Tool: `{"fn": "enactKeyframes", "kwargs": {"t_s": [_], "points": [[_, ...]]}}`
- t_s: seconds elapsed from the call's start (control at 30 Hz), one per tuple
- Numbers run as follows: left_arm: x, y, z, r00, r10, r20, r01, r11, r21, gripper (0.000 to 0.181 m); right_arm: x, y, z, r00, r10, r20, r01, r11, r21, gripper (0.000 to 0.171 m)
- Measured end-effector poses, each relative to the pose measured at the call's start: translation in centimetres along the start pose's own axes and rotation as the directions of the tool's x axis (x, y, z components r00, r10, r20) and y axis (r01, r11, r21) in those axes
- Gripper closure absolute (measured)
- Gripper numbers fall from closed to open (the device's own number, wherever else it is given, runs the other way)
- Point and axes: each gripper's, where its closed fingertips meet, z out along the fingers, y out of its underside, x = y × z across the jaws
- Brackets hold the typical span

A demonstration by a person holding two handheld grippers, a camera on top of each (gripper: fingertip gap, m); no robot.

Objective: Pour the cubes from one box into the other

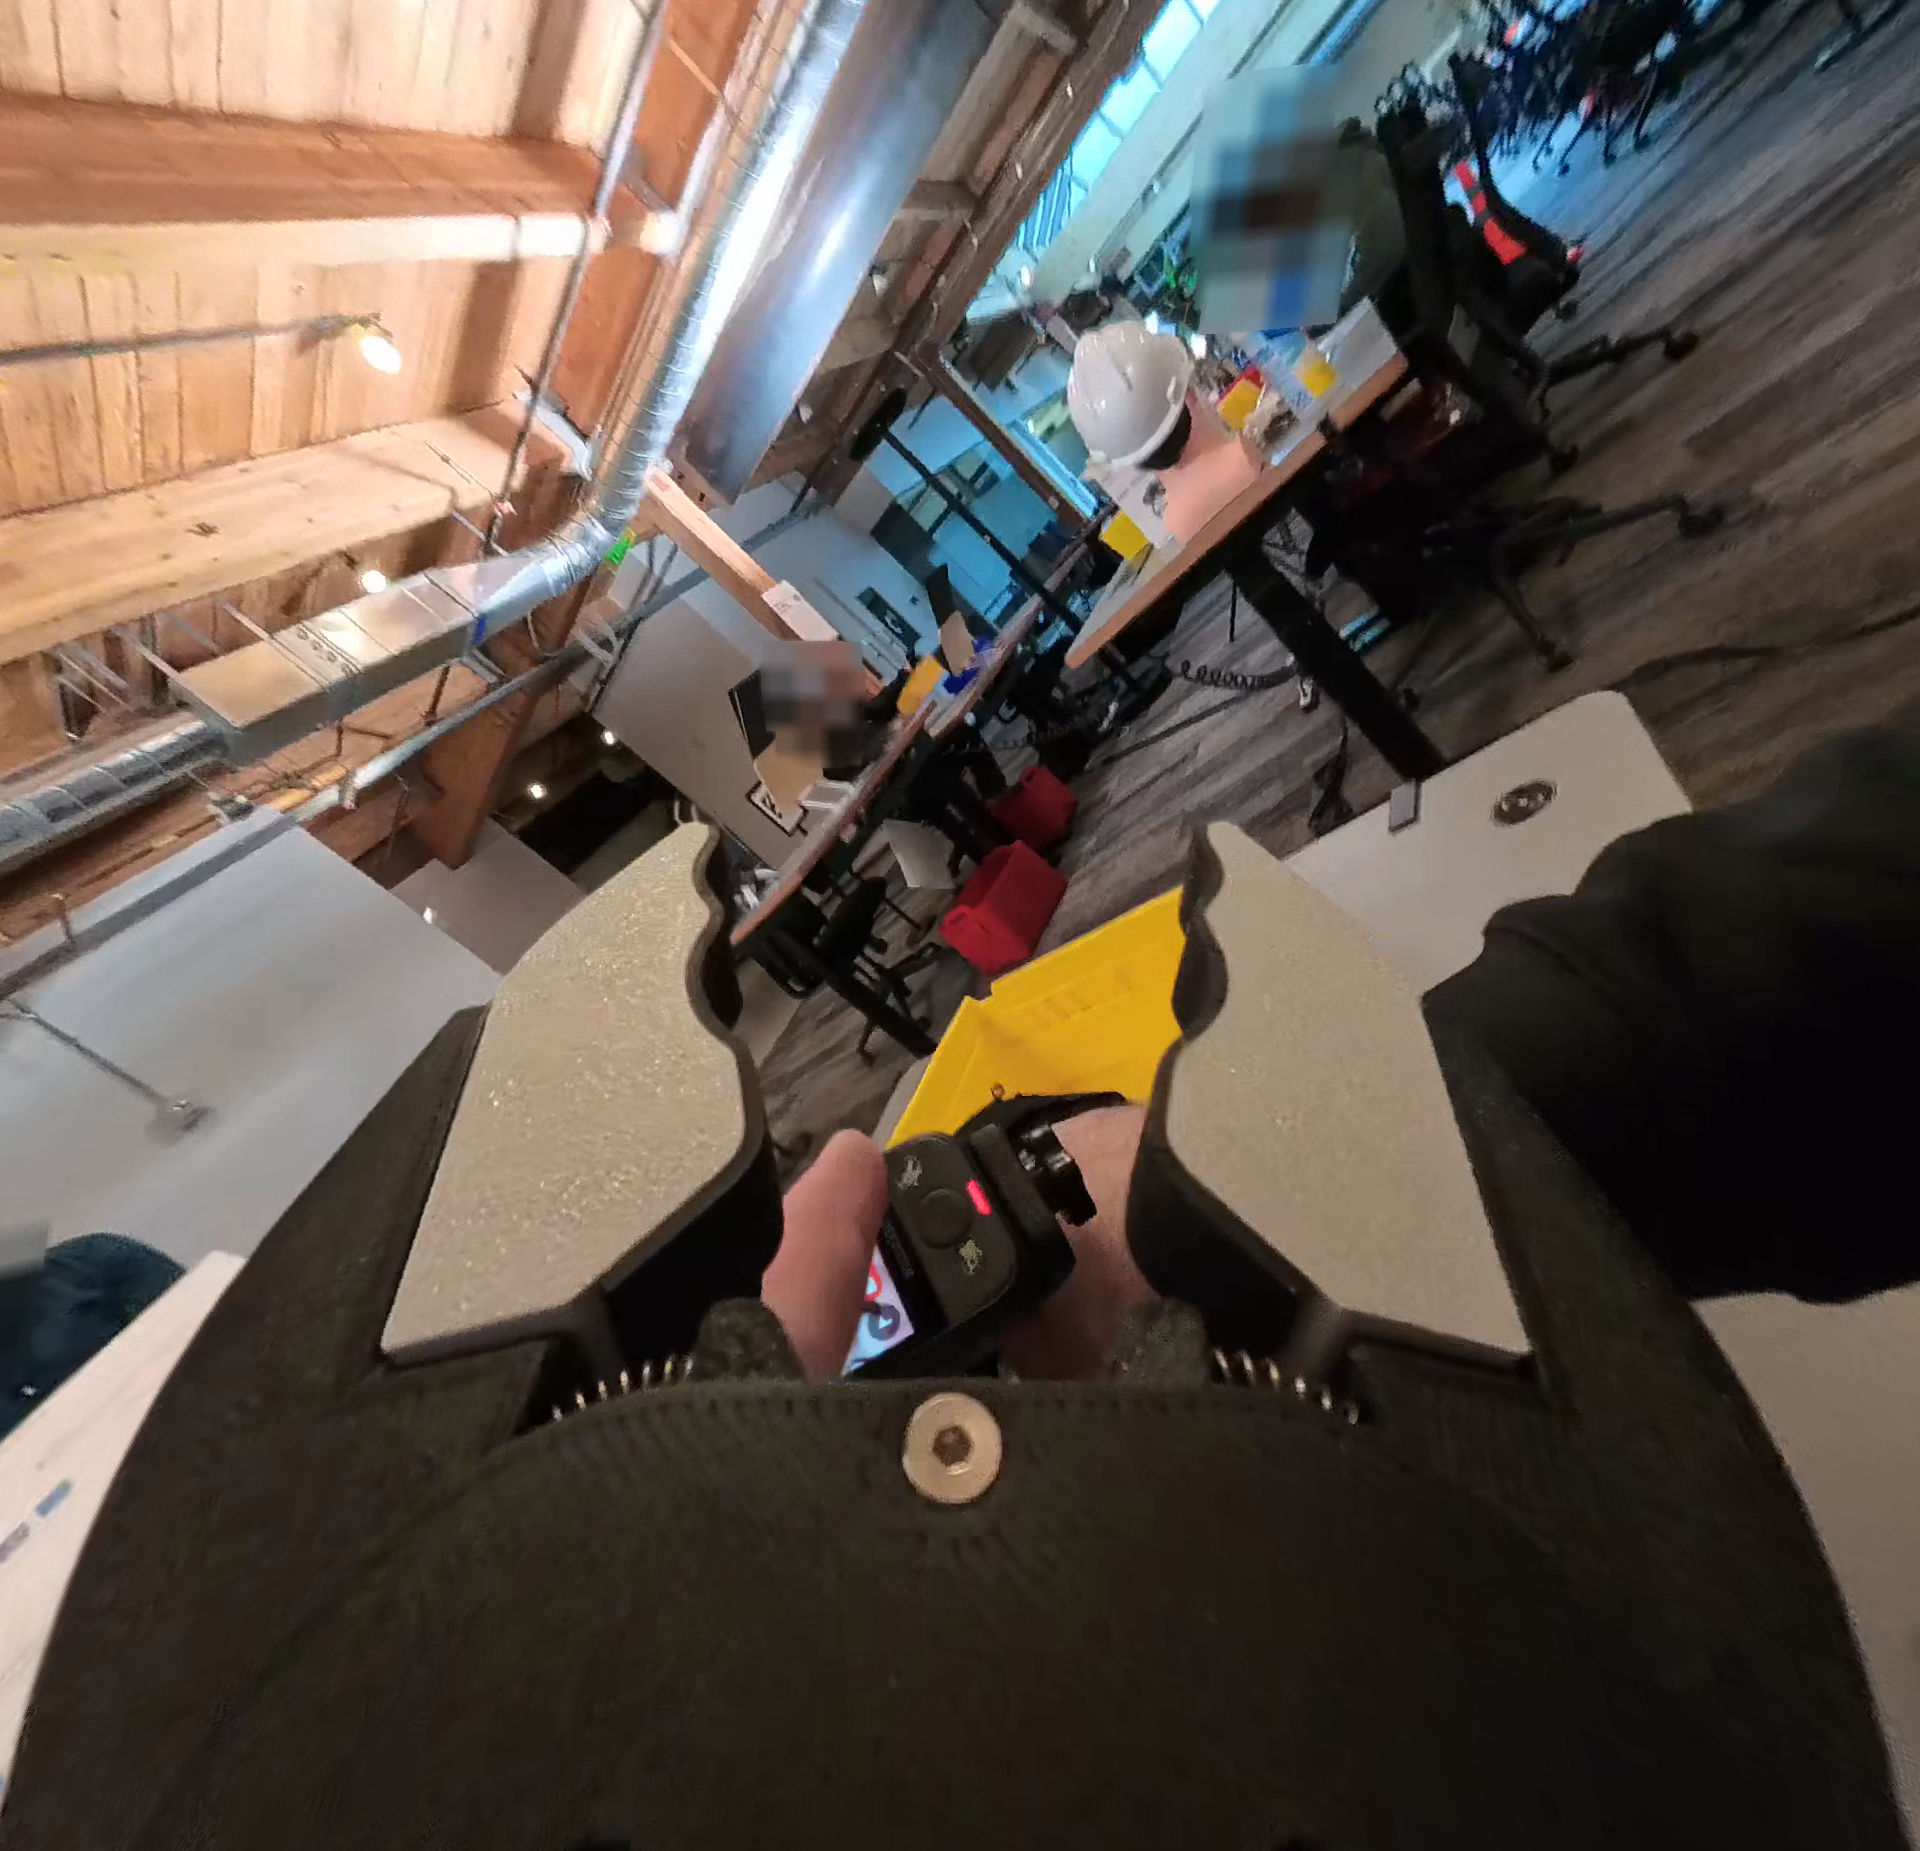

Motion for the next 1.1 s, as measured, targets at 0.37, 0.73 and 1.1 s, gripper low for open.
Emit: {"fn": "enactKeyframes", "kwargs": {"t_s": [0.37,0.73,1.1], "points": [[-1.2,0.2,0.0,0.999,0.012,0.044,-0.011,1.0,-0.017,0.092,-0.6,0.0,-0.1,0.999,0.005,0.031,-0.005,1.0,-0.003,0.094],[-3.2,-0.7,-1.1,0.991,-0.013,0.131,0.015,1.0,-0.013,0.092,-0.3,0.2,-0.2,0.998,0.033,0.046,-0.033,0.999,0.001,0.091],[-11.7,4.2,-6.5,0.917,-0.056,0.396,0.117,0.984,-0.131,0.103,1.5,0.7,-0.4,0.992,0.116,0.05,-0.117,0.993,0.02,0.092]]}}
